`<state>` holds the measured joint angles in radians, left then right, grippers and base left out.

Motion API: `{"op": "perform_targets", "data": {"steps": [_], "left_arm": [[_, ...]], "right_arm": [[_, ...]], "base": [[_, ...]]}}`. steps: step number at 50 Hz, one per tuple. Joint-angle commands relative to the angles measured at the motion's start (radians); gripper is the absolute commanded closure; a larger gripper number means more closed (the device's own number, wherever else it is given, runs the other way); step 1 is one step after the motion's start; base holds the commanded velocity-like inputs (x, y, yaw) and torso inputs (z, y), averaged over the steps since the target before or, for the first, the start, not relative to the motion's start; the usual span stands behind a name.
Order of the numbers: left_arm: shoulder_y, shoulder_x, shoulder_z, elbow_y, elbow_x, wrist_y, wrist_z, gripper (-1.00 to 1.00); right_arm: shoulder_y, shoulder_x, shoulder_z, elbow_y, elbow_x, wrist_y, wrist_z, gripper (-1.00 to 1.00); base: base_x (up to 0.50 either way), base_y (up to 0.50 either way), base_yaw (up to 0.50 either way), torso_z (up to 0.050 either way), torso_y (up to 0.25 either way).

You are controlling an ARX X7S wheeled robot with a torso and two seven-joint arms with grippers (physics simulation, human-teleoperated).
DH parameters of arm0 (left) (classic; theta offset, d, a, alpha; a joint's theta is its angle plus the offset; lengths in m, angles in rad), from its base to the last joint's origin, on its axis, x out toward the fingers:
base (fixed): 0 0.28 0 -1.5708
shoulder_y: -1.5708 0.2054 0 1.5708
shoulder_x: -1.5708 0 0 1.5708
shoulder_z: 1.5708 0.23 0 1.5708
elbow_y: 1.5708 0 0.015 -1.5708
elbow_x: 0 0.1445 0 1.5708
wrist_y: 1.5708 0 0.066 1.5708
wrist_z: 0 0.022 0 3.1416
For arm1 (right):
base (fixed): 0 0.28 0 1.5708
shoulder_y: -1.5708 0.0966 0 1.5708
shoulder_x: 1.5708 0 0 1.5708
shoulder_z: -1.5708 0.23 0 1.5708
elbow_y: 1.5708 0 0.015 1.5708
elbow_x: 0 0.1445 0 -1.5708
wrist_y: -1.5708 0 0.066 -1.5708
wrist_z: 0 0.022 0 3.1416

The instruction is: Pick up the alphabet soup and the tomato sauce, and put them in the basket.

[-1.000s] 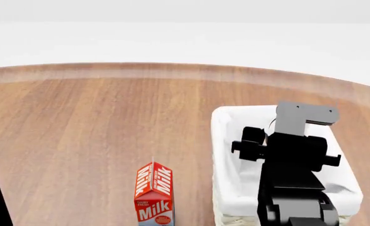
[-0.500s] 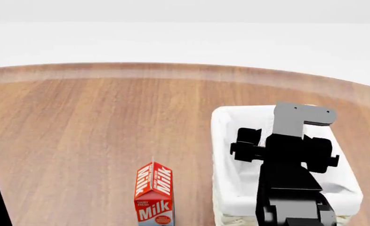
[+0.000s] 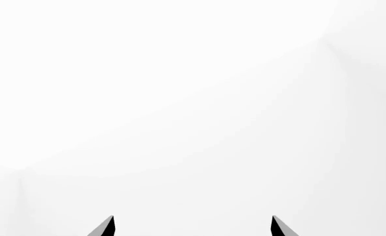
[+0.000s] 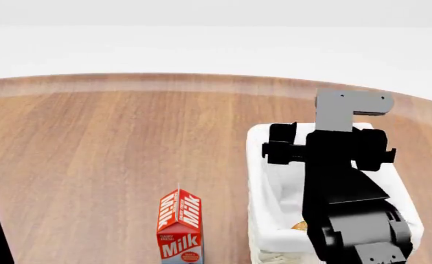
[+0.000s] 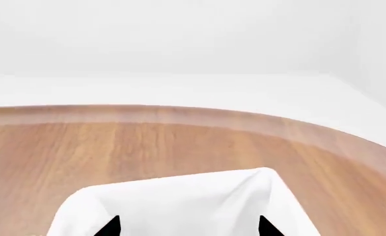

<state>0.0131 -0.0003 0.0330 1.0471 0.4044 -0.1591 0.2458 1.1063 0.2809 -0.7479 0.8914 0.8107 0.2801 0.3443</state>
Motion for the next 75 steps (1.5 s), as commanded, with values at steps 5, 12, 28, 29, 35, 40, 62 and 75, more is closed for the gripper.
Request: {"op": "perform_targets", "data": {"steps": [5,12,28,29,35,40,62,75], "left_arm": [[0.008,0.000,0.007,0.000,0.009,0.005,-0.006,-1.00],[-0.004,0.000,0.023,0.000,0.021,-0.006,-0.004,-1.00],[-0.009,0.000,0.041,0.000,0.037,-0.009,-0.006,-1.00],[-0.016,0.000,0.046,0.000,0.042,-0.018,-0.004,-1.00],[-0.018,0.000,0.041,0.000,0.038,-0.019,-0.001,-1.00],[-0.016,0.000,0.039,0.000,0.034,-0.016,-0.001,-1.00],[-0.016,0.000,0.057,0.000,0.051,-0.018,-0.004,-1.00],[-0.018,0.000,0.073,0.000,0.063,-0.027,-0.005,-1.00]], "right_arm": [[-0.089,0.320,-0.010,-0.819,0.193,0.329,0.105,-1.00],[-0.151,0.459,0.003,-1.143,0.344,0.419,0.132,-1.00],[-0.379,0.807,0.050,-1.733,0.598,0.372,0.243,-1.00],[-0.406,0.822,0.049,-1.756,0.598,0.355,0.248,-1.00],[-0.443,0.863,0.049,-1.833,0.626,0.332,0.272,-1.00],[-0.490,0.878,0.041,-1.912,0.603,0.310,0.320,-1.00],[0.539,0.668,-1.974,-1.935,0.114,-0.454,0.763,-1.00],[0.407,0.650,-1.997,-1.838,0.179,-0.471,0.826,-1.00]], "base": [[0.00,0.00,0.00,0.000,0.000],[0.00,0.00,0.00,0.000,0.000],[0.00,0.00,0.00,0.000,0.000],[0.00,0.00,0.00,0.000,0.000],[0.00,0.00,0.00,0.000,0.000],[0.00,0.00,0.00,0.000,0.000],[0.00,0.00,0.00,0.000,0.000],[0.00,0.00,0.00,0.000,0.000]]}}
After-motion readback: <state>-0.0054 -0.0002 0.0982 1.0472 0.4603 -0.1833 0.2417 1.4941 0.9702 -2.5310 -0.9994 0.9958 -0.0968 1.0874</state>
